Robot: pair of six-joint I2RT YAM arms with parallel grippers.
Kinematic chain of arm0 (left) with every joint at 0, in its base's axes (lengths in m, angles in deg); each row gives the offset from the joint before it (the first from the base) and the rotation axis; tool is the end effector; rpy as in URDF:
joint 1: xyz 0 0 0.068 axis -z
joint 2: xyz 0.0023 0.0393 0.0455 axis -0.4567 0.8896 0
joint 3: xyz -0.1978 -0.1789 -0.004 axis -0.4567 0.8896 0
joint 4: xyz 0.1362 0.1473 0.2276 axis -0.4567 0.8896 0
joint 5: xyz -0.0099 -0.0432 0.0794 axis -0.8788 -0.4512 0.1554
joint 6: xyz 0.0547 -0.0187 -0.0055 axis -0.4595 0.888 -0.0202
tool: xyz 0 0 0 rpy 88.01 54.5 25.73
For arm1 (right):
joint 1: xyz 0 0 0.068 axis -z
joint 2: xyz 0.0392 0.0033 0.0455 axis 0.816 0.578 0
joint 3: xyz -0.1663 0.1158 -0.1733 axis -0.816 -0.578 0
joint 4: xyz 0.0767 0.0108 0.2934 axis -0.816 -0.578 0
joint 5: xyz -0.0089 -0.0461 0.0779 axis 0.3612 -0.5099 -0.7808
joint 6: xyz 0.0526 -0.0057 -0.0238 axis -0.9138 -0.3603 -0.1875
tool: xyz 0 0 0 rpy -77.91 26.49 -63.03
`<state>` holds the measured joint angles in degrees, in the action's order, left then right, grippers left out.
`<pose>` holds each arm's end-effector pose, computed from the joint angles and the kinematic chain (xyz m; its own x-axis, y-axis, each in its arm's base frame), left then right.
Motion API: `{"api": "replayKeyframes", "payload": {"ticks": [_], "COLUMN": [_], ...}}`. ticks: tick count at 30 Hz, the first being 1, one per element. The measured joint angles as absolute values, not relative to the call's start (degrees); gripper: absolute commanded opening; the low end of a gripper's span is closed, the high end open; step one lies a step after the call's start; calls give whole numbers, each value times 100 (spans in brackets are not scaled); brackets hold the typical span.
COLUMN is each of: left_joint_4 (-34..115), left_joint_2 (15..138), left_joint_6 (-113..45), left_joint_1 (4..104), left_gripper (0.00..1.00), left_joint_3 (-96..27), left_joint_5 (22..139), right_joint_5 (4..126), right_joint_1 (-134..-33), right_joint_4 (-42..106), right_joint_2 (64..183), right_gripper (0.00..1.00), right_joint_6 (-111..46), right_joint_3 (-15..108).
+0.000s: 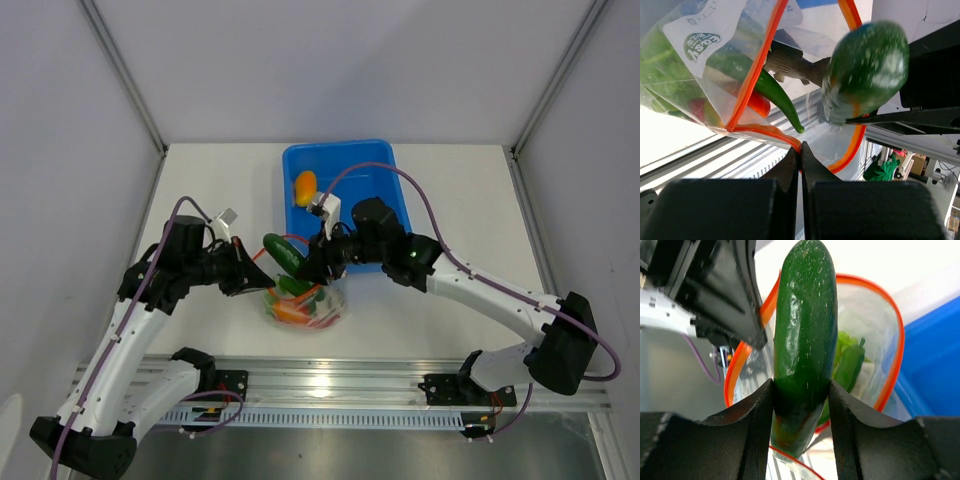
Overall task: Place the food in the zip-top bag and seal the zipper
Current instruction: Place the fake vegetable in the zipper food storage bag.
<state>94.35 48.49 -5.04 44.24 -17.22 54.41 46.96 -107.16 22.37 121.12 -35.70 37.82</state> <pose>0.1868 -0.0820 0.3246 -0.9173 -0.2792 -0.2838 0.0407 0.6433 -0.7646 0.2105 0.3035 0.3230 -0.3948 -0.2552 -0.8826 -0.9037 0.2814 0.3228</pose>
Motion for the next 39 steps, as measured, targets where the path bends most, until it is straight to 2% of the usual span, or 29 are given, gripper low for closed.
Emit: {"api": "replayKeyframes", "payload": {"ticks": [12,14,15,18,20,24,34,35,37,38,39], "left_joint_4": [9553,9564,9566,9568,9570,9575,9638,9647,9660,9662,9666], "left_joint_2": [4783,4768,4761,4761,4761,4759,4735,4729,4715,4711,4709], "left_joint_6": [-508,-506,-508,-508,-508,-508,-511,-511,-513,-513,-515], "left_joint_1": [4397,4397,4395,4391,4391,4386,4380,4380,4380,4380,4380], "left_gripper": [1,1,1,1,1,1,1,1,1,1,0], "left_joint_3": [-1722,-1722,-1722,-1722,-1722,-1724,-1724,-1724,-1724,-1724,-1724], "left_joint_5": [5472,5474,5476,5476,5476,5490,5553,5553,5557,5559,5559], "right_joint_5": [4514,4528,4545,4648,4722,4875,5572,5686,5996,6145,6276], "right_joint_1": [-10886,-10982,-11028,-11109,-11124,-11122,-11107,-11078,-11011,-10934,-10853], "right_joint_4": [1056,853,785,626,545,377,226,267,387,460,497], "right_joint_2": [11981,12049,12086,12180,12234,12328,12468,12468,12468,12468,12473], "right_gripper": [1,19,34,51,54,68,74,82,89,99,99], "right_joint_6": [-2659,-2523,-2467,-2364,-2346,-2327,-2322,-2368,-2571,-2652,-2751], "right_joint_3": [3898,4053,4115,4237,4318,4571,4991,4995,5022,5048,5096]}}
